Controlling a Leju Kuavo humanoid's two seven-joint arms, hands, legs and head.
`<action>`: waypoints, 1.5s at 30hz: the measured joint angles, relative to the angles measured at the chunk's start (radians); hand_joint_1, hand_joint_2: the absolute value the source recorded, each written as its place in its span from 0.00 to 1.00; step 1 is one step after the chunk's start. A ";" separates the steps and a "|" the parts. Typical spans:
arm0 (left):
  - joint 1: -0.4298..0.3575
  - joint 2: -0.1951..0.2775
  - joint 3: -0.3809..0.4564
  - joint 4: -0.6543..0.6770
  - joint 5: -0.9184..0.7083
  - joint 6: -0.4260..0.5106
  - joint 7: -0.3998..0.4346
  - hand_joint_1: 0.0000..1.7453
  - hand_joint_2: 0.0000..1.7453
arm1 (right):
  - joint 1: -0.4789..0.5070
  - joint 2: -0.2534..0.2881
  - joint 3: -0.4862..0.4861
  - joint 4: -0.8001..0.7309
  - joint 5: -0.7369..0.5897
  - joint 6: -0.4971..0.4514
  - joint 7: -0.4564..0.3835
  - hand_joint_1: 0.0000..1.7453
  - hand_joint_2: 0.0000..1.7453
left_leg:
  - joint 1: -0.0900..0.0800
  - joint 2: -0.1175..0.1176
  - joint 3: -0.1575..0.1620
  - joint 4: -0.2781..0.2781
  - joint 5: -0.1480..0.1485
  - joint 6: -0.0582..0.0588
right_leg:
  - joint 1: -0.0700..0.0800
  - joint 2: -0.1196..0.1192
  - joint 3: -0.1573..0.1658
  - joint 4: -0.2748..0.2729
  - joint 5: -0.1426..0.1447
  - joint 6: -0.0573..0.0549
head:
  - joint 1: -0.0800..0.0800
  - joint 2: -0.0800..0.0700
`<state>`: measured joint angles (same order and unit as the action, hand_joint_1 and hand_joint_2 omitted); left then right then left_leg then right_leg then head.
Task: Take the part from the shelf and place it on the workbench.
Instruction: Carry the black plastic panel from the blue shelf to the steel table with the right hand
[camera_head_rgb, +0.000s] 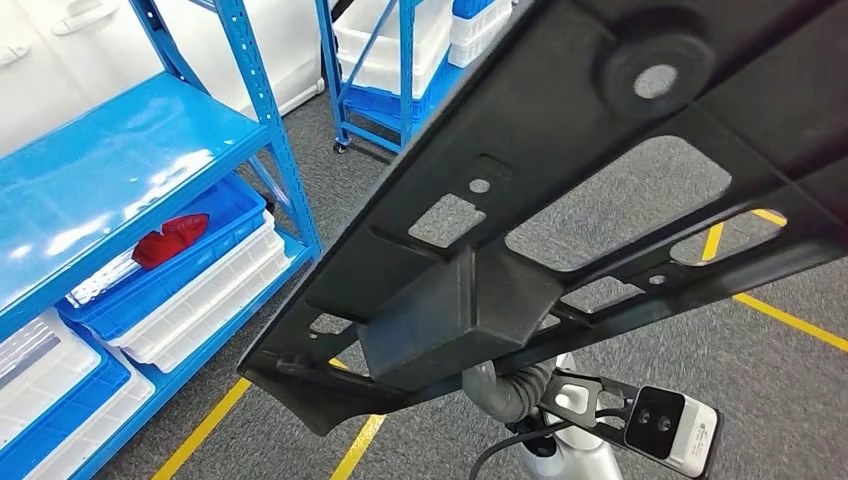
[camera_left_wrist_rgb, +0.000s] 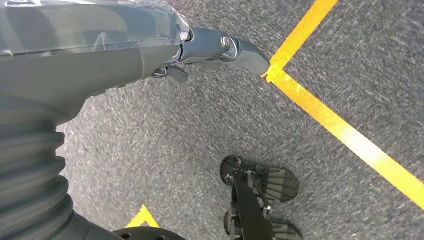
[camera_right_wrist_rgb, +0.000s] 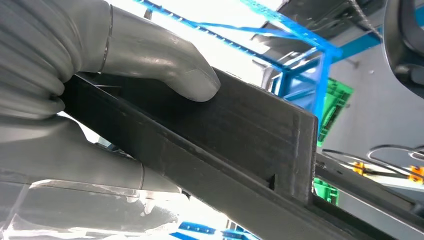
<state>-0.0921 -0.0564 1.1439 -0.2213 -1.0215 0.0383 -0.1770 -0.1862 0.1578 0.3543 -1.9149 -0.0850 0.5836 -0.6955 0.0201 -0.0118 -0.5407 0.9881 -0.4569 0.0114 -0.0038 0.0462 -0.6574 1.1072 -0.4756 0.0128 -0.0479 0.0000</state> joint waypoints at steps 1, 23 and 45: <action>0.002 -0.003 0.000 0.000 -0.001 -0.001 0.003 0.00 1.00 | 0.003 -0.005 0.001 0.000 0.003 -0.003 0.000 0.98 1.00 | -0.002 0.013 0.000 0.000 -0.001 0.003 | -0.001 -0.020 -0.035 0.069 -0.032 0.002 | 0.000 0.000; 0.005 -0.047 0.001 0.000 0.007 0.010 0.022 0.00 1.00 | -0.004 -0.067 0.024 0.020 -0.047 0.006 0.000 0.98 1.00 | -0.001 -0.034 -0.029 0.069 -0.024 -0.037 | 0.002 0.041 0.058 -0.101 0.051 -0.041 | 0.000 0.000; -0.002 0.041 0.034 -0.001 0.061 0.107 0.004 0.00 1.00 | -0.015 -0.021 -0.036 0.036 -0.065 0.083 0.000 0.98 1.00 | -0.008 0.070 -0.007 0.061 -0.063 -0.038 | 0.002 -0.064 0.064 -0.110 0.043 -0.044 | 0.000 0.000</action>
<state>-0.0938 -0.0149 1.1775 -0.2227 -0.9610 0.1457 -0.1734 -0.2010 0.1369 0.3183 -1.8791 -0.1503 0.6669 -0.6958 0.0119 0.0581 -0.5472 1.0491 -0.5198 -0.0268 -0.0023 -0.0182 -0.5937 0.9968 -0.4329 -0.0310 -0.0479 0.0000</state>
